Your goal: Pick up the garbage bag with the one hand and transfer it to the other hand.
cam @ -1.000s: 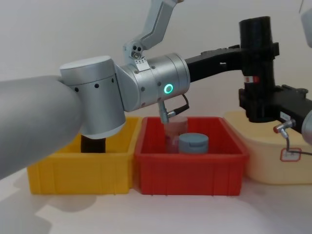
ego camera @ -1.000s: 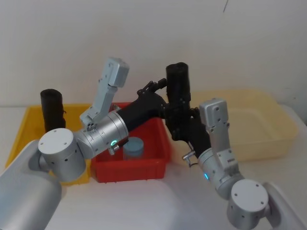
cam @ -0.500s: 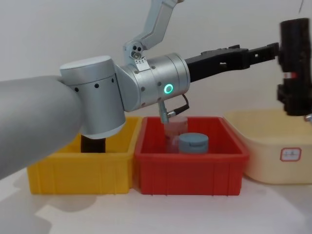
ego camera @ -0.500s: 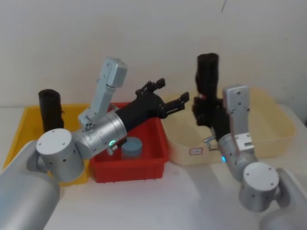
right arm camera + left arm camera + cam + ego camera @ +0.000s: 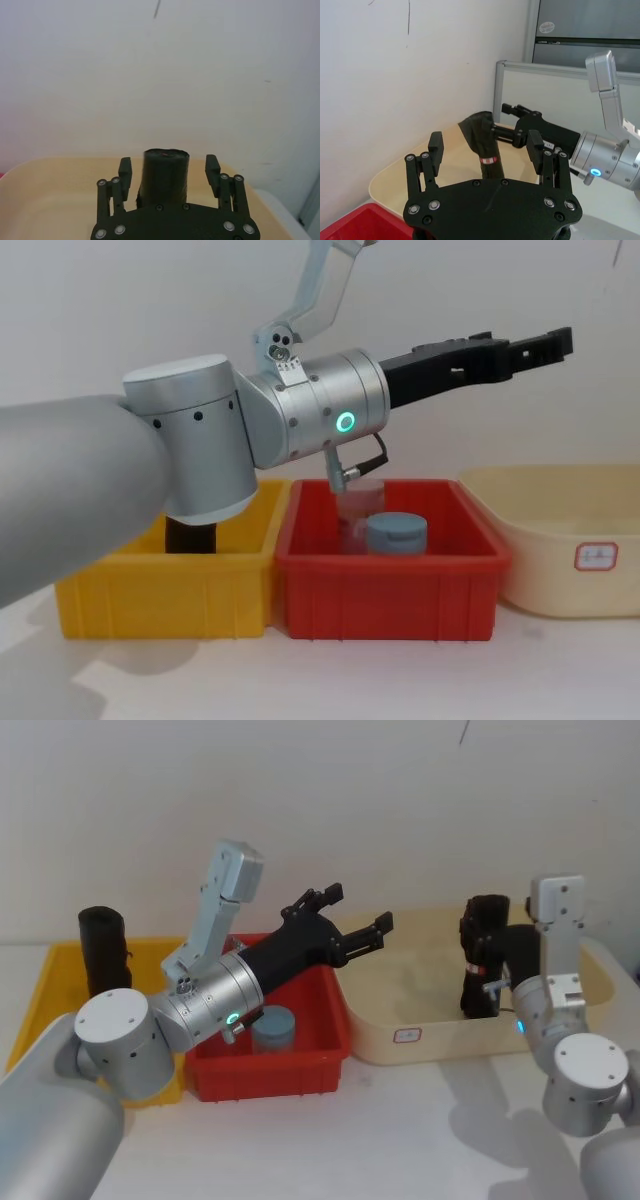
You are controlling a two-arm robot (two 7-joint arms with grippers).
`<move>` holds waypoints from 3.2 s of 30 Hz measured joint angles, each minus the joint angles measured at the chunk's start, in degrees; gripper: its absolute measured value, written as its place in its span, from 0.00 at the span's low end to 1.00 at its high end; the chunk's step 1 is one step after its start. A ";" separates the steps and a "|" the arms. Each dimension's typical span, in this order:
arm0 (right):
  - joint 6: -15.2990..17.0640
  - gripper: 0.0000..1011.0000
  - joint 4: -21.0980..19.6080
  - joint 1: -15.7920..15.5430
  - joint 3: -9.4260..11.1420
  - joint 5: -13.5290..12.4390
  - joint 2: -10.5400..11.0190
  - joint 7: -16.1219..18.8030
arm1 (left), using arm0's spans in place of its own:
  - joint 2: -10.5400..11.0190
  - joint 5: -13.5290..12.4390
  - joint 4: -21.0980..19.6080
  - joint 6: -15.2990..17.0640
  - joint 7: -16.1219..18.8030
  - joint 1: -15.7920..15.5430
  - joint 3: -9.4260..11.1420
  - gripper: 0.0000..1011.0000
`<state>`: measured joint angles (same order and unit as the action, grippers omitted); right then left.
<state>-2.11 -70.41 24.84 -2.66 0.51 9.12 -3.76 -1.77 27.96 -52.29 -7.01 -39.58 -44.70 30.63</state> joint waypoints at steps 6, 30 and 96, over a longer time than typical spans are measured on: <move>0.26 0.98 -1.22 0.08 0.89 0.01 0.24 -0.04 | 0.12 0.00 -0.18 -0.03 0.15 0.14 0.00 0.99; 2.99 0.99 -14.47 -6.70 -1.73 -2.93 -0.21 9.20 | 4.92 -4.54 -13.45 -1.02 13.41 8.32 -2.70 0.99; 15.81 0.99 -14.27 -4.84 -17.23 -4.90 3.19 24.74 | 14.68 -12.34 -33.47 -3.80 33.00 27.05 -14.42 0.99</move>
<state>13.70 -84.67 20.00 -19.88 -4.39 12.31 20.97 12.91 15.63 -85.76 -10.81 -6.57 -17.65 16.20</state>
